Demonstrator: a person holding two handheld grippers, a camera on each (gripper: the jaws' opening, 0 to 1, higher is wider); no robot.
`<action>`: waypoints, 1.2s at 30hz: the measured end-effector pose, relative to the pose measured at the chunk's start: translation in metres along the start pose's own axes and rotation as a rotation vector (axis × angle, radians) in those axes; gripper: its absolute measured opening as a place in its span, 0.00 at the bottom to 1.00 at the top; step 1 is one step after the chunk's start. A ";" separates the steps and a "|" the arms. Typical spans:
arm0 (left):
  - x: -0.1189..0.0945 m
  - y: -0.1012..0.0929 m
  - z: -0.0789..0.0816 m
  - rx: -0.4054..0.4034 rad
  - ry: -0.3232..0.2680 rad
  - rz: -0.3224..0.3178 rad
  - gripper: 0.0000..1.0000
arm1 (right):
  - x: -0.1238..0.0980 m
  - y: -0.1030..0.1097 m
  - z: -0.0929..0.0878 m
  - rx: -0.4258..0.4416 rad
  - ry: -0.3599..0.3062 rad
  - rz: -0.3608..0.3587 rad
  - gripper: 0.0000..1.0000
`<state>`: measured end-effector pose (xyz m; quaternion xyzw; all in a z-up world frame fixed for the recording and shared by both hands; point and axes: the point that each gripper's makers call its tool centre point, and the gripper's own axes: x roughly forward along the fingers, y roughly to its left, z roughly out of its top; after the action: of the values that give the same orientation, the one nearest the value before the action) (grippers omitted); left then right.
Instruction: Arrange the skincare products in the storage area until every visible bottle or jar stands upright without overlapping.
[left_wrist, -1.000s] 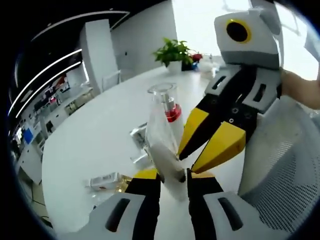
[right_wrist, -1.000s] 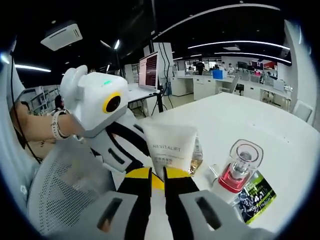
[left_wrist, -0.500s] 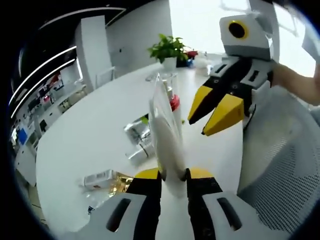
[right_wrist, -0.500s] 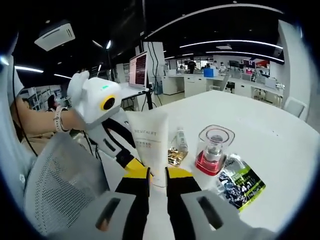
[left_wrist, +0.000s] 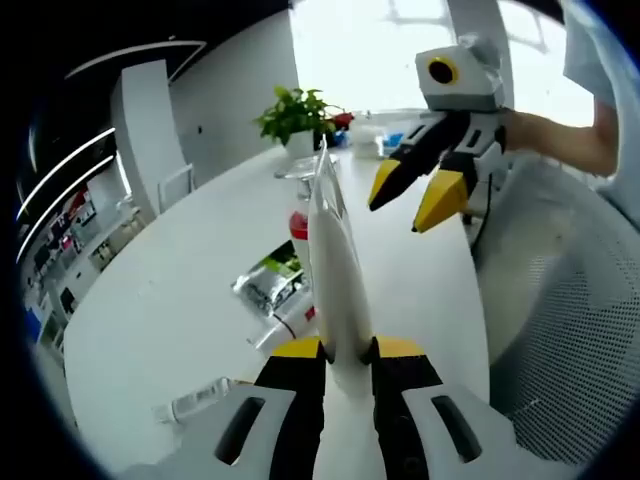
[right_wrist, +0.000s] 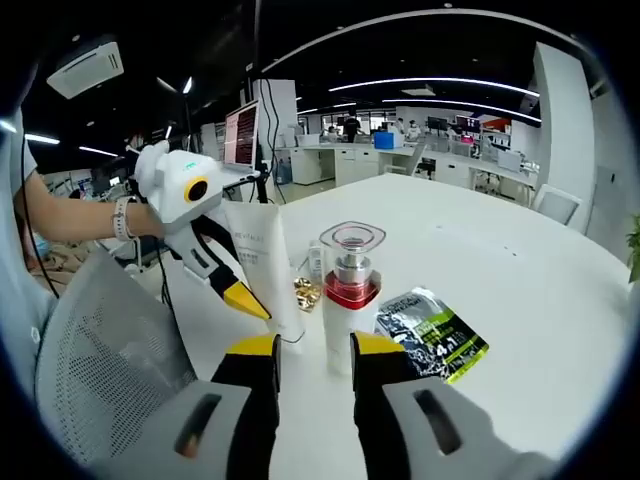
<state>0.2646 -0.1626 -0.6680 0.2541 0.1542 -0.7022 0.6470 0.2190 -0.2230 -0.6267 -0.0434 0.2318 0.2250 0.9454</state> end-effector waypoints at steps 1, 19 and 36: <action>0.001 0.001 0.000 -0.004 -0.002 -0.006 0.12 | -0.001 -0.002 0.000 0.000 -0.004 -0.012 0.35; 0.015 0.010 0.008 0.051 -0.090 -0.142 0.13 | -0.005 -0.014 0.000 -0.011 -0.014 -0.066 0.58; 0.019 0.016 0.011 0.075 -0.153 -0.210 0.15 | -0.007 -0.020 -0.007 -0.010 0.015 -0.076 0.59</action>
<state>0.2779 -0.1865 -0.6680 0.2063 0.1036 -0.7885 0.5700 0.2196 -0.2450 -0.6305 -0.0588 0.2359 0.1898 0.9512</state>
